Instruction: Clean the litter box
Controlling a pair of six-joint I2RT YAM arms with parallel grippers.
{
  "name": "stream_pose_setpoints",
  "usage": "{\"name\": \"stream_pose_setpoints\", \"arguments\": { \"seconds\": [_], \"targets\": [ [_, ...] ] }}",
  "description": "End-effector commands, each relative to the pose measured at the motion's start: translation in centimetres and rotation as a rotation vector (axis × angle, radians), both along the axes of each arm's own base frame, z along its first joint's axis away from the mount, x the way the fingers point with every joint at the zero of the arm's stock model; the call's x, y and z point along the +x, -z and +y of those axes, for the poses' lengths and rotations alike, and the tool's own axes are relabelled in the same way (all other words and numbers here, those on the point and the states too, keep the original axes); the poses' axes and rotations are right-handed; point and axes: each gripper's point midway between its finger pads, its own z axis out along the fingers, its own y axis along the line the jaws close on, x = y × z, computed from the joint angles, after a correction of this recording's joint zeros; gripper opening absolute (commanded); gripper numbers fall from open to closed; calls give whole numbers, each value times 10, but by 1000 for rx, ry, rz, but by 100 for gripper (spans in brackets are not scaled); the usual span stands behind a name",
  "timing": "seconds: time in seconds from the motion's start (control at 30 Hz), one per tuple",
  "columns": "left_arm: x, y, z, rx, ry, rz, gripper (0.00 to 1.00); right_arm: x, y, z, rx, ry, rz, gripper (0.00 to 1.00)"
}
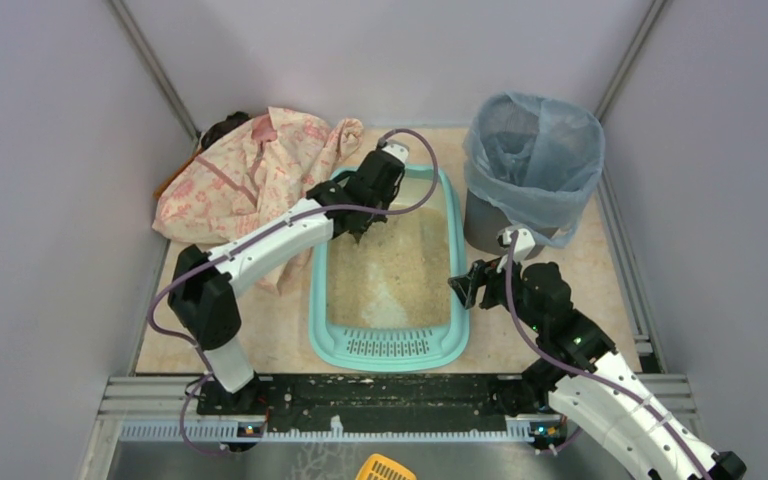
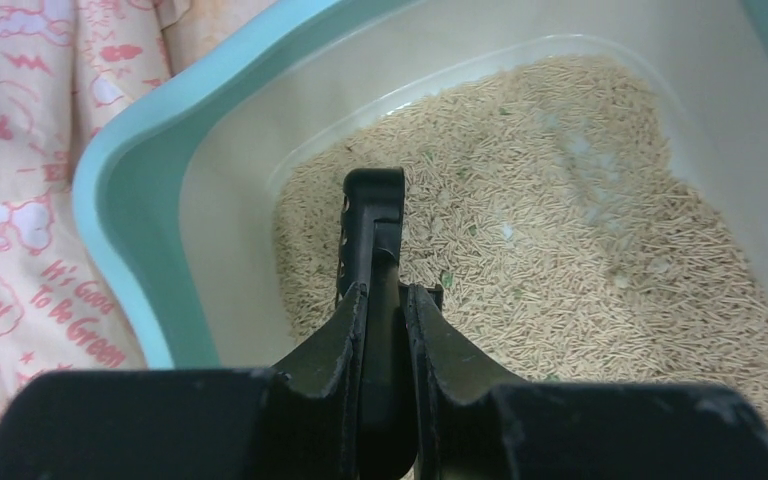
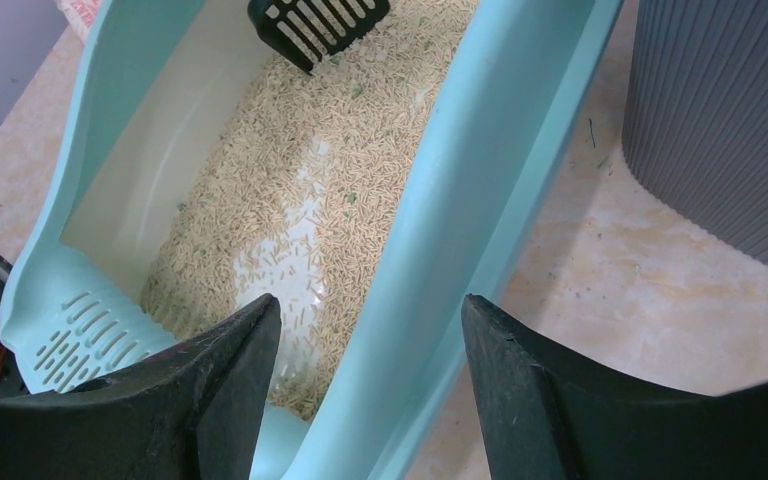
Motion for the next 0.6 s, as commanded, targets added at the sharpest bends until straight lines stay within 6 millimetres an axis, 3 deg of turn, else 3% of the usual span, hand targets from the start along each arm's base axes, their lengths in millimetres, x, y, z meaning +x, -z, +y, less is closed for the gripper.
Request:
{"name": "stream_pose_setpoints", "arguments": {
  "seconds": [0.0,0.13,0.3,0.57],
  "targets": [
    [-10,11,-36,-115,75,100,0,3,-18,3,46,-4,-52,67],
    [-14,11,-45,-159,100,125,0,3,-18,3,46,-5,-52,67],
    [-17,-14,-59,-318,150,132,0,3,-18,4,49,-5,-54,67],
    [-4,-39,-35,-350,107,99,0,2,-19,4,52,-7,-56,67]
  ]
}}
